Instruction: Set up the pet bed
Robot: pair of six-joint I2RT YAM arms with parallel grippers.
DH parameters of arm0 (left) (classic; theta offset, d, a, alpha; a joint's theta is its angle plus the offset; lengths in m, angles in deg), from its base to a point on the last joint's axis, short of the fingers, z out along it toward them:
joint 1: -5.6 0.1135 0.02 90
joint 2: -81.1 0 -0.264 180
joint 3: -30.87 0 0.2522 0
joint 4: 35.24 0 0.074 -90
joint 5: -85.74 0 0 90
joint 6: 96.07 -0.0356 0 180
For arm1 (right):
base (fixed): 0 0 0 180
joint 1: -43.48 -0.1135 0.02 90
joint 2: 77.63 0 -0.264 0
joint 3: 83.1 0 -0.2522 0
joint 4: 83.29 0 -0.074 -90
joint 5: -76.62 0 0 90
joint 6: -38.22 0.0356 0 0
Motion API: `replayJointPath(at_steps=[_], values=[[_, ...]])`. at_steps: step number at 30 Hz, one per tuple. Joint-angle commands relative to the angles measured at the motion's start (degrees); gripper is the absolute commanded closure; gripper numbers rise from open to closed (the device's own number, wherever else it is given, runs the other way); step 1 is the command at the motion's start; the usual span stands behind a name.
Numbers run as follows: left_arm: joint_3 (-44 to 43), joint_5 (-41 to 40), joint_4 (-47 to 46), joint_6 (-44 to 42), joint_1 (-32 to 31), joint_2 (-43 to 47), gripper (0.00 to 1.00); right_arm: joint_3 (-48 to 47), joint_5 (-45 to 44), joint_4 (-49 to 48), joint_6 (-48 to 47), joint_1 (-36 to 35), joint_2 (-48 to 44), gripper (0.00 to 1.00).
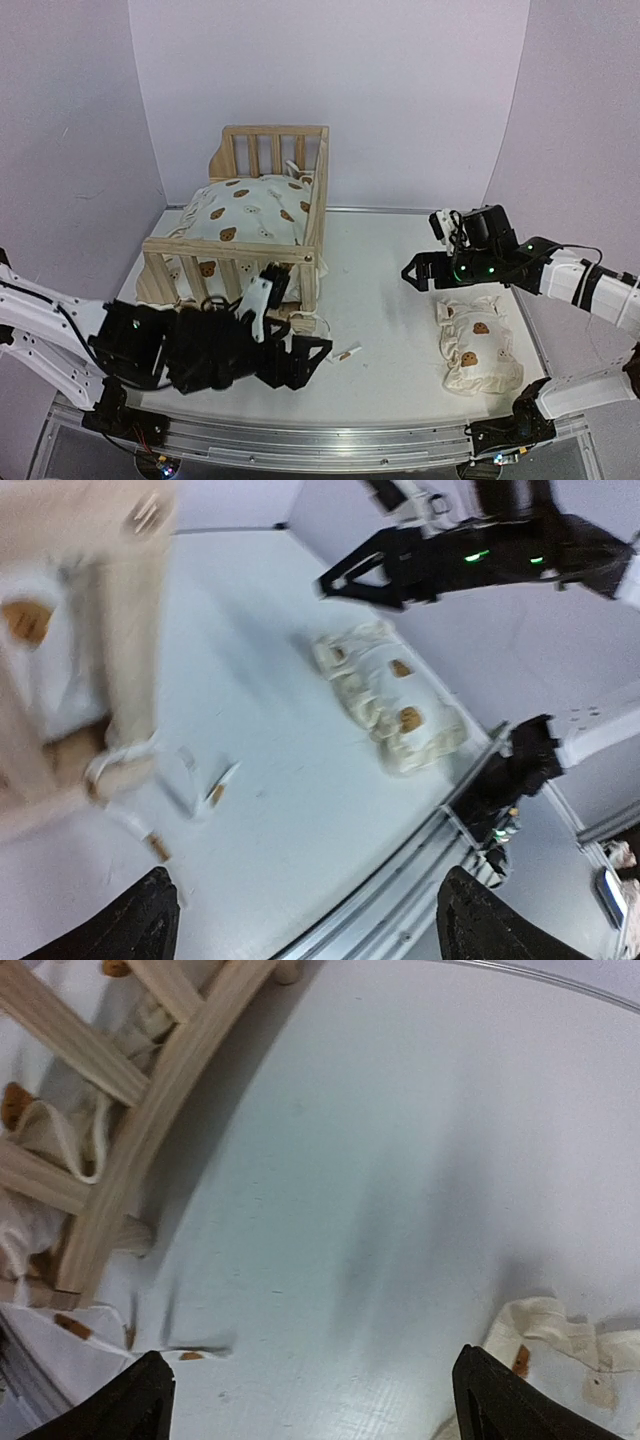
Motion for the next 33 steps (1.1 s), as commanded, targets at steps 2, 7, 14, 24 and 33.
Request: replayJointPath(at_steps=[2, 7, 14, 24, 33], values=[[-23.3, 19.7, 9.5, -28.5, 12.2, 1.4, 0.13, -2.6, 15.6, 2.5, 6.5, -2.4, -1.9, 0.02], [-39.6, 24.9, 22.1, -32.6, 29.2, -2.2, 0.07, -10.3, 9.3, 0.9, 8.9, -11.4, 1.5, 0.02], [-37.9, 29.5, 28.5, -29.0, 51.7, -0.2, 0.09, -35.9, -8.5, 6.3, 17.0, -18.5, 16.2, 0.02], [-27.4, 23.2, 28.6, -24.4, 54.7, 12.5, 0.06, -70.3, -22.1, 26.0, 7.9, -22.1, 40.1, 0.07], [-22.7, 30.1, 28.6, -24.0, 54.7, 17.9, 0.09, -90.5, -24.4, 36.8, 7.4, -24.3, 54.9, 0.50]])
